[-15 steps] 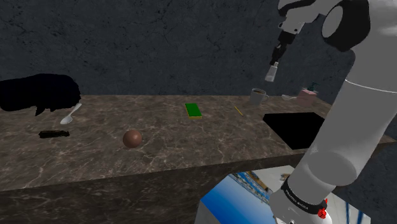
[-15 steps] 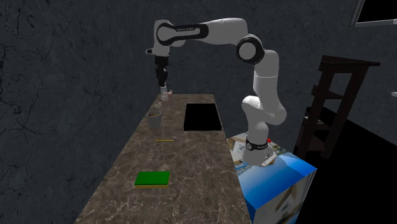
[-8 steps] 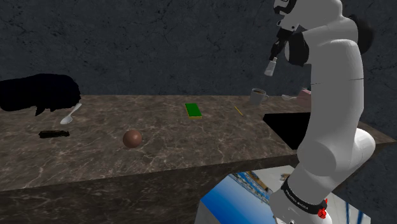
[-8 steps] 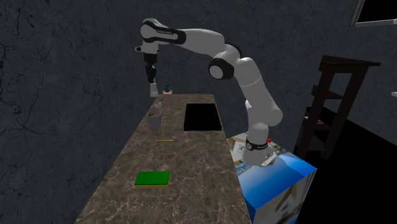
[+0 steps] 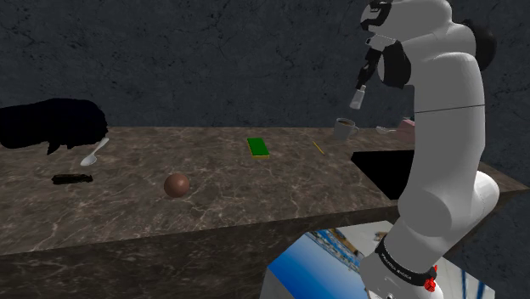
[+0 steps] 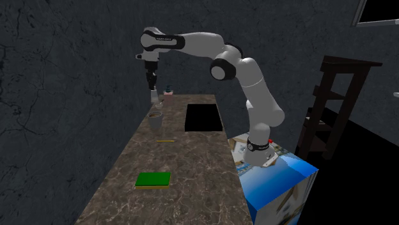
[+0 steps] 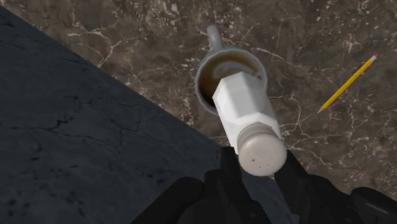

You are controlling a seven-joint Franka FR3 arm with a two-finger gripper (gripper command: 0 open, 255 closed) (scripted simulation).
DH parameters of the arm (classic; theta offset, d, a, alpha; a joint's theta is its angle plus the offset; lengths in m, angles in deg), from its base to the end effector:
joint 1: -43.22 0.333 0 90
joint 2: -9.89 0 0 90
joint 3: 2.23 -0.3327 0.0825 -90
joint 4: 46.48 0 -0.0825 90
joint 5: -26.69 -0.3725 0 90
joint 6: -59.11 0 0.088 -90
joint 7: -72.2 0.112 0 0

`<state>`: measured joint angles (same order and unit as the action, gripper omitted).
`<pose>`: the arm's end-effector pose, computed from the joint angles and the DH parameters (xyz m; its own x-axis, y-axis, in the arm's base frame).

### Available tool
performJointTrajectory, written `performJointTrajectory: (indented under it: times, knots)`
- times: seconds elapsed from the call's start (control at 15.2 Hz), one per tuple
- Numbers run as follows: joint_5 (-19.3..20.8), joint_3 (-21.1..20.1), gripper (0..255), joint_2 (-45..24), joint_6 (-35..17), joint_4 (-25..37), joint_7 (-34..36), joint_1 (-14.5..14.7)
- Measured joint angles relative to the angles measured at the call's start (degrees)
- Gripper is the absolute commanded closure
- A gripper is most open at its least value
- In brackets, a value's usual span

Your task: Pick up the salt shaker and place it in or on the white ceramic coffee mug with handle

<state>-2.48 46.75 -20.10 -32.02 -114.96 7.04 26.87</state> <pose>0.4510 -0.5028 0.5669 0.9897 0.0713 0.1243 0.0746 -0.9970 -0.0222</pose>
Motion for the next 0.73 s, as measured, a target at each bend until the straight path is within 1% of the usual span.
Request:
performJointTrajectory:
  times: [0.59,0.73]
  knots:
    - [0.46,0.28,255,1.16,-7.67,-9.33,-1.27,3.39]
    - [0.13,0.12,255,0.76,-8.88,-10.34,-1.77,3.31]
